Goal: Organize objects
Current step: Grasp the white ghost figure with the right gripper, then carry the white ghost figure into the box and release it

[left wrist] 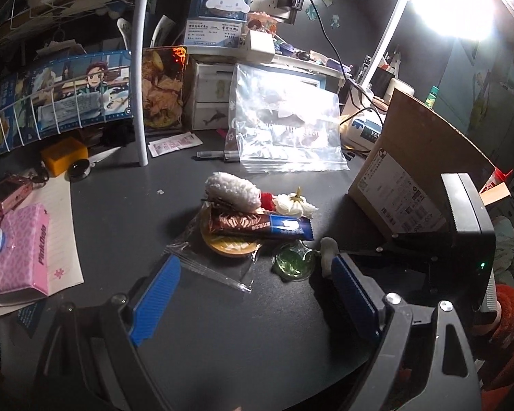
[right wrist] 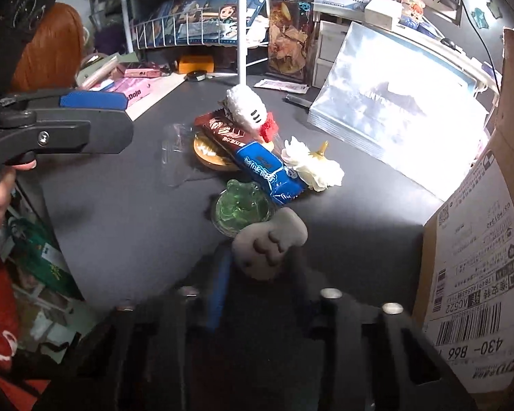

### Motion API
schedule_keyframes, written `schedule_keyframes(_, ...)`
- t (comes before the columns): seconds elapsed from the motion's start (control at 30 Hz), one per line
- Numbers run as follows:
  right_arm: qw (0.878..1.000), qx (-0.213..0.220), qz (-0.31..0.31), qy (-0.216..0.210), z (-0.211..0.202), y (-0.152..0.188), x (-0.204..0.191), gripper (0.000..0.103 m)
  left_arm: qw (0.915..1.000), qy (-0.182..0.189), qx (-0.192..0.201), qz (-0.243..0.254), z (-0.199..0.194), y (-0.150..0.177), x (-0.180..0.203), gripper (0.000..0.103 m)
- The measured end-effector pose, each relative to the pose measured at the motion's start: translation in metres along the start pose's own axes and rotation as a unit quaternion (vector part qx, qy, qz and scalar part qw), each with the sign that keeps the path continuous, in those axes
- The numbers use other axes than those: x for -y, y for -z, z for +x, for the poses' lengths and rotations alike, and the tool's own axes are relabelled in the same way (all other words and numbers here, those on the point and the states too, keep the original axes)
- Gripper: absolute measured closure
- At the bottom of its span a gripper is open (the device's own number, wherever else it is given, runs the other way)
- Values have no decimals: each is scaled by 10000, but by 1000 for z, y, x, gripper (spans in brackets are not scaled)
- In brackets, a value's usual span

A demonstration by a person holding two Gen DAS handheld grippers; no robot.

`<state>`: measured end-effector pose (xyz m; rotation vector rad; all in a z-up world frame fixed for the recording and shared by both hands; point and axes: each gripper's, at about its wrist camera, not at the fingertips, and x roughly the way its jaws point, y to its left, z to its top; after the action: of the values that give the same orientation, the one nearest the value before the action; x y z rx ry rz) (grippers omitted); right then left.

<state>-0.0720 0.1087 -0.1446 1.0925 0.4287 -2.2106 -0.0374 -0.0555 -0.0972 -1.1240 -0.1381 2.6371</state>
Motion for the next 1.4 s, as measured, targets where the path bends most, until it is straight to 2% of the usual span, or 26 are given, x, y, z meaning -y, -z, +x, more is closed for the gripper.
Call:
schedule_keyframes(0.23, 9996, 191, -45, -211, -14, -3, -2, 80, 9994, 245, -145, 180, 5, -7, 13, 15)
schedule_keyframes(0.4, 9966, 548, -294, -540, -41, -17, -17, 80, 9972, 679, -171, 264, -4, -17, 24, 16)
schedule_keyframes(0.63, 9890, 1139, -670, -659, -87, -44, -33, 80, 9931, 1099, -58, 399, -33, -42, 39, 43)
schedule_keyframes(0.73, 9861, 1364, -771, -549, -107, -52, -31, 80, 9921, 1165, 41, 471, -45, -56, 45, 57)
schedule_keyframes(0.87, 9836, 1571, -825, -324, -130, -58, -22, 80, 9879, 1407, 127, 643, -54, -79, 62, 68)
schedule_keyframes(0.93, 9830, 1637, -807, -184, -140, -58, -12, 80, 9855, 1504, 159, 769, -55, -91, 74, 78)
schedule_keyframes(0.97, 9829, 1669, -773, -85, -145, -58, -5, 80, 9851, 1495, 165, 831, -53, -98, 82, 80)
schedule_keyframes(1.17, 9855, 1629, -399, 271, -165, -52, 37, 80, 9782, 1756, 30, 1105, -27, -132, 125, 81)
schedule_keyframes(1.4, 9889, 1338, 184, 611, -172, -37, 100, 80, 9700, 2014, -301, 1332, 21, -160, 174, 81)
